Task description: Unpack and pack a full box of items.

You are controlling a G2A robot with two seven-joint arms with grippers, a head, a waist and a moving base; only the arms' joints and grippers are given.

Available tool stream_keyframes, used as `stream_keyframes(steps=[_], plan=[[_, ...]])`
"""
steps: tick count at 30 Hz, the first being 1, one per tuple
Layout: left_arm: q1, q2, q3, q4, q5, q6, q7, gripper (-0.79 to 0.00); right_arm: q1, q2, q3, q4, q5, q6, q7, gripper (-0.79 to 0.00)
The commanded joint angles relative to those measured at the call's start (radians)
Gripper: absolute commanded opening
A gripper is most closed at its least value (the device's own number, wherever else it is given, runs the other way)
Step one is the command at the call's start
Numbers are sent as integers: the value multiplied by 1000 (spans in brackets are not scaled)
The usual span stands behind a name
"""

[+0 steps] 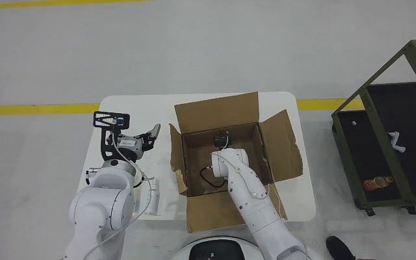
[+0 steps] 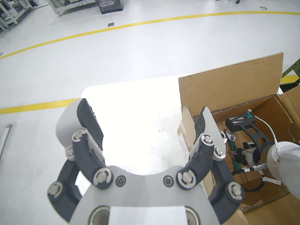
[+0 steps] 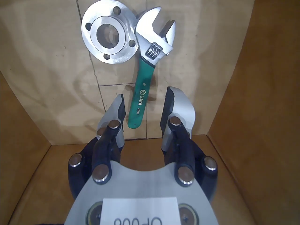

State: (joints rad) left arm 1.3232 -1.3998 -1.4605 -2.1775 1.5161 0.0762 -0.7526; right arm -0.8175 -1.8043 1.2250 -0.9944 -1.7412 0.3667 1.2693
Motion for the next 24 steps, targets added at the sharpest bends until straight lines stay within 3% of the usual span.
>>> stream_keyframes(steps=[1,8,24], plan=[[0,0,0,0,0,0,0,0,3,0,2,14,2,2,-8,-409],[0,0,0,0,0,0,0,0,23,-1,10,62,6,9,-32,-486],[0,0,0,0,0,0,0,0,61,-12,-2,135,24,18,-57,-480]])
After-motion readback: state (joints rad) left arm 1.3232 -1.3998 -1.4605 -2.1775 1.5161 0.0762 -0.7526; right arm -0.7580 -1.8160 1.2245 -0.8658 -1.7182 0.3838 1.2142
